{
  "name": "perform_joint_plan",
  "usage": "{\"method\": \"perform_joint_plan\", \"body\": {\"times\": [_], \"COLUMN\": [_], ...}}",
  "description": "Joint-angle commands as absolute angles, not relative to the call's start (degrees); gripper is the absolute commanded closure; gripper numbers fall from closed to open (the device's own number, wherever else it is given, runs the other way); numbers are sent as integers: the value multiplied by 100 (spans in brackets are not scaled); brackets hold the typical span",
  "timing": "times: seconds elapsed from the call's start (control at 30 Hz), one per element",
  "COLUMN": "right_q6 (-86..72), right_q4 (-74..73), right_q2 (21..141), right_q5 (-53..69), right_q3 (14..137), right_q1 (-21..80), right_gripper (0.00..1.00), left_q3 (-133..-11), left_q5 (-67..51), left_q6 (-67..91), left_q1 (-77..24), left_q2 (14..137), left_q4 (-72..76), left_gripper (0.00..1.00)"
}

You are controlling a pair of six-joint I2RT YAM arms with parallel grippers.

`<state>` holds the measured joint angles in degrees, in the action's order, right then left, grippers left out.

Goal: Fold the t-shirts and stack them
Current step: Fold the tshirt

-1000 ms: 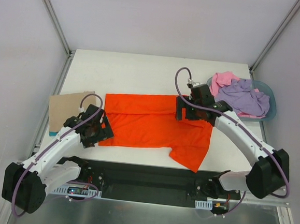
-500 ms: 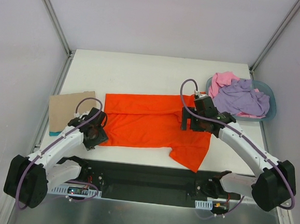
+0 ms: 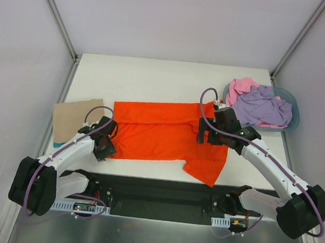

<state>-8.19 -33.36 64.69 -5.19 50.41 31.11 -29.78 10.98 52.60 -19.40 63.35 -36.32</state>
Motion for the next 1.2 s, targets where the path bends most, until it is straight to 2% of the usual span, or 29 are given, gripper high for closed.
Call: {"method": "perform_joint_plan", "body": {"times": [0.0,0.03,0.13,0.23,0.43,0.57,0.77,0.8,0.97,1.1,1.17], "right_q6": [-923,-923,-888,-870,-931,-1186,-1739,-1784,-1855,-1723,-1626], "right_q4": [-3454,-3480,-3664,-3901,-4218,-4534,-4896,-4869,-4659,-4439,-4316], "right_q2": [6240,6223,6083,5907,5503,5572,6143,6178,6433,6846,7136], "right_q5": [-369,-352,-282,-246,307,185,53,79,141,-130,-70], "right_q3": [4957,4948,4940,4878,4527,4509,4044,3982,3727,3797,3823], "right_q1": [3111,3111,3120,3111,3426,4575,5404,5440,5537,5546,5537], "right_gripper": [3,3,3,3,3,3,0,7,14,25,26], "left_q3": [-2821,-2778,-2707,-2689,-2619,-2575,-2558,-2558,-2549,-2540,-2540], "left_q5": [1064,1055,941,853,809,686,650,642,615,589,563], "left_q6": [5168,5159,5124,5106,5080,5115,5150,5150,5150,5177,5168], "left_q1": [-1828,-1819,-1740,-1723,-1714,-1714,-1714,-1714,-1714,-1714,-1714], "left_q2": [6486,6495,6521,6513,6328,6153,6003,6003,5950,5959,5942], "left_q4": [-3261,-3235,-3077,-2980,-2962,-2962,-2962,-2962,-2971,-2979,-2971], "left_gripper": [62,64,77,100,100,100,100,100,100,100,100]}}
